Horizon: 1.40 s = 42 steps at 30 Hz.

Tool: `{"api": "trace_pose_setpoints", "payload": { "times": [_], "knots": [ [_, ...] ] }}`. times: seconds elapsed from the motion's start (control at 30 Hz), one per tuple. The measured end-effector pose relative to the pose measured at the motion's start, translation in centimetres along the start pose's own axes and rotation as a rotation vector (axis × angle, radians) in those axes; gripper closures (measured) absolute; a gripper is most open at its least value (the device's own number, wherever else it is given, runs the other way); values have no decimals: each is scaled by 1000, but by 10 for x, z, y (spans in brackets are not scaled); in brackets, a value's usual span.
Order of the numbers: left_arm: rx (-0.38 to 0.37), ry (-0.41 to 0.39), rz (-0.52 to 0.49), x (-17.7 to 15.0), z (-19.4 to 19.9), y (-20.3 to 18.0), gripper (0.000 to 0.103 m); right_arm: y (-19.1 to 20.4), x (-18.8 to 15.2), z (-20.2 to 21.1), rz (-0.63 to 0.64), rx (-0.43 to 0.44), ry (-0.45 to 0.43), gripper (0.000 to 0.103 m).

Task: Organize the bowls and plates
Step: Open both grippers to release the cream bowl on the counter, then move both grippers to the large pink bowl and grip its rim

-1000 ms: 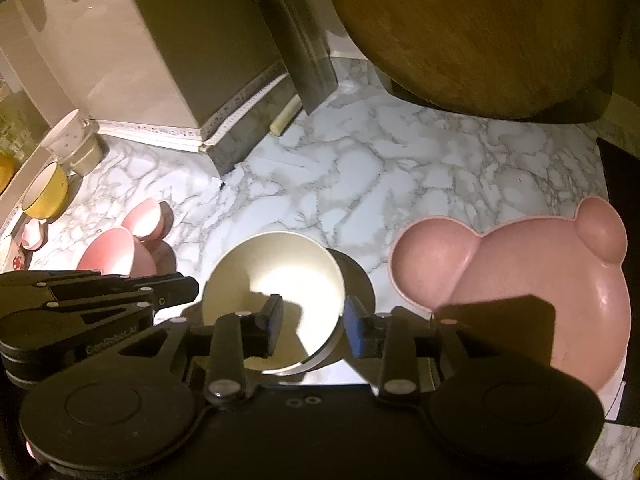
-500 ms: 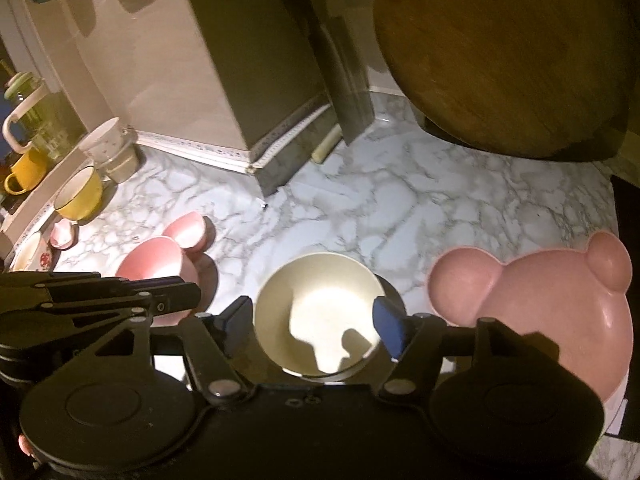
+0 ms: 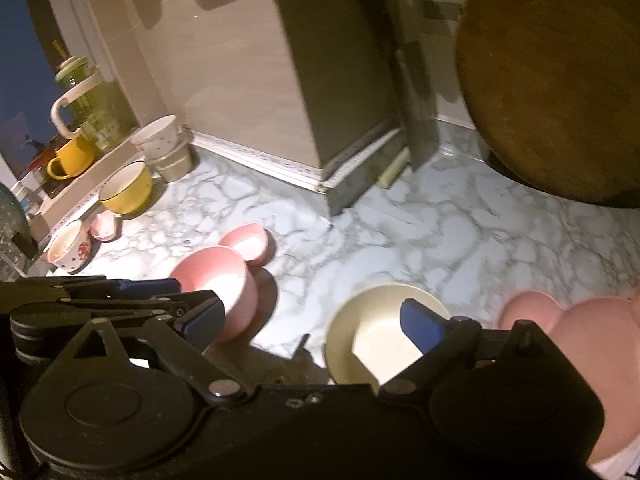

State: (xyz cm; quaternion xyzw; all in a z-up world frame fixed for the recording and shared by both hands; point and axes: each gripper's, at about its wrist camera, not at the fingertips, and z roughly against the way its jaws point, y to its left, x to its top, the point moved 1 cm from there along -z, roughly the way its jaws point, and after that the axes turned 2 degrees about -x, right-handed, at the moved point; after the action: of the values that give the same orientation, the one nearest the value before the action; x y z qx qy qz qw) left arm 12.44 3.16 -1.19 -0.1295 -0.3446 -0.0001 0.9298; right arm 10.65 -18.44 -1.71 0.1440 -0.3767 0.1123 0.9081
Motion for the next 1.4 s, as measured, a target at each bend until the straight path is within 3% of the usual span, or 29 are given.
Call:
{"api": "trace_pose_setpoints", "payload": {
  "times": [0.1, 0.27, 0.4, 0.5, 0.97, 1.03, 1.1, 1.4],
  "knots": [
    [32, -14, 39, 1, 2, 15, 28, 9, 4, -8, 7, 16, 2, 5],
    [103, -27, 80, 4, -1, 41, 26, 25, 9, -29, 17, 53, 33, 1],
    [183, 2, 127, 5, -14, 63, 26, 37, 11, -49, 17, 54, 70, 1],
    [202, 29, 154, 5, -26, 78, 26, 45, 12, -66, 21, 40, 88, 2],
    [230, 93, 190, -1, -62, 103, 28, 60, 7, -127, 0, -31, 176, 32],
    [219, 96, 199, -2, -64, 104, 33, 60, 7, -131, -6, -30, 182, 44],
    [203, 109, 200, -2, -66, 104, 49, 60, 7, -134, -16, -23, 191, 54],
    [160, 111, 188, -2, -64, 93, 86, 64, 7, -139, -23, -5, 211, 86]
  ]
}}
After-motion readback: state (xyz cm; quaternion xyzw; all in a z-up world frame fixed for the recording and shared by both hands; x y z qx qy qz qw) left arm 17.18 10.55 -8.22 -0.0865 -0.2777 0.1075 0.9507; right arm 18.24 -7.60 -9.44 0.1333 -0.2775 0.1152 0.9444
